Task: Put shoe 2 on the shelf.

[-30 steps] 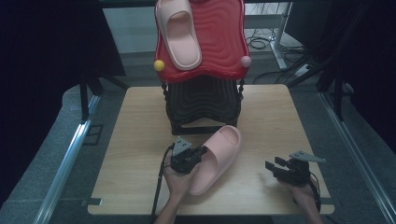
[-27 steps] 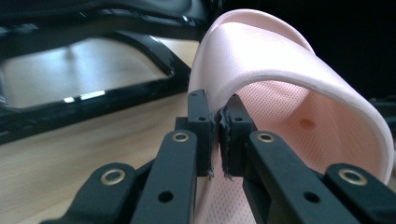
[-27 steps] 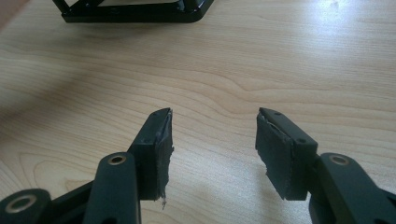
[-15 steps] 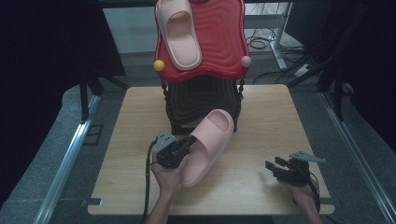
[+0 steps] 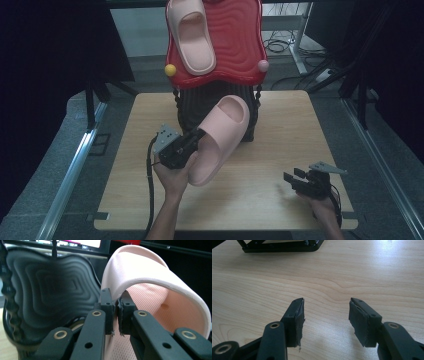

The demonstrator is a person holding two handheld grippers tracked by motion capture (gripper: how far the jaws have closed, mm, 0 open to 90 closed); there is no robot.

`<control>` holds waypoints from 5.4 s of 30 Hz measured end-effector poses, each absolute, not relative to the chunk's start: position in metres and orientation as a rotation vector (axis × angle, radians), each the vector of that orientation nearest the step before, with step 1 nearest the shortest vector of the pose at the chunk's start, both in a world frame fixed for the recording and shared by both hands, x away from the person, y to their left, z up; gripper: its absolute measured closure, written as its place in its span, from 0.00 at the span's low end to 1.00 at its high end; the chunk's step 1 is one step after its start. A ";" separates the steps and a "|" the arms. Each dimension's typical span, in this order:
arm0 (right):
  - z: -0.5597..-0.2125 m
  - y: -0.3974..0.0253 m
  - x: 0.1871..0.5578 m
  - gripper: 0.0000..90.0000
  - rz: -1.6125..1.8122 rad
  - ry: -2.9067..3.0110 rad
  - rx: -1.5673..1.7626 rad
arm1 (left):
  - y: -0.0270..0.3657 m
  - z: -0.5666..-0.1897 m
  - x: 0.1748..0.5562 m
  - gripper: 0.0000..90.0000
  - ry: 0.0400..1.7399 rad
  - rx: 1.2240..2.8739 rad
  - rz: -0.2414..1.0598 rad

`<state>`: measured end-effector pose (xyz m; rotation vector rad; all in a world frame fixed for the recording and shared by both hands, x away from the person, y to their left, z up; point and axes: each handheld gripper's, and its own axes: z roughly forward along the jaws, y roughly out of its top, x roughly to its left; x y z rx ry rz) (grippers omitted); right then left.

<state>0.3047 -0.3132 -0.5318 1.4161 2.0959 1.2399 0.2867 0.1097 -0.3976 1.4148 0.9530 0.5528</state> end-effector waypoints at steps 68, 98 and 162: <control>-0.531 -0.331 0.297 0.51 1.284 2.060 1.427 | 0.037 -0.215 0.478 0.94 1.118 1.285 0.734; -0.528 -0.331 0.295 0.51 1.292 2.056 1.416 | 0.026 -0.224 0.491 0.56 1.138 1.333 0.741; -0.534 -0.318 0.299 0.51 1.228 2.096 1.418 | 0.174 -0.489 0.282 0.43 1.000 1.717 0.385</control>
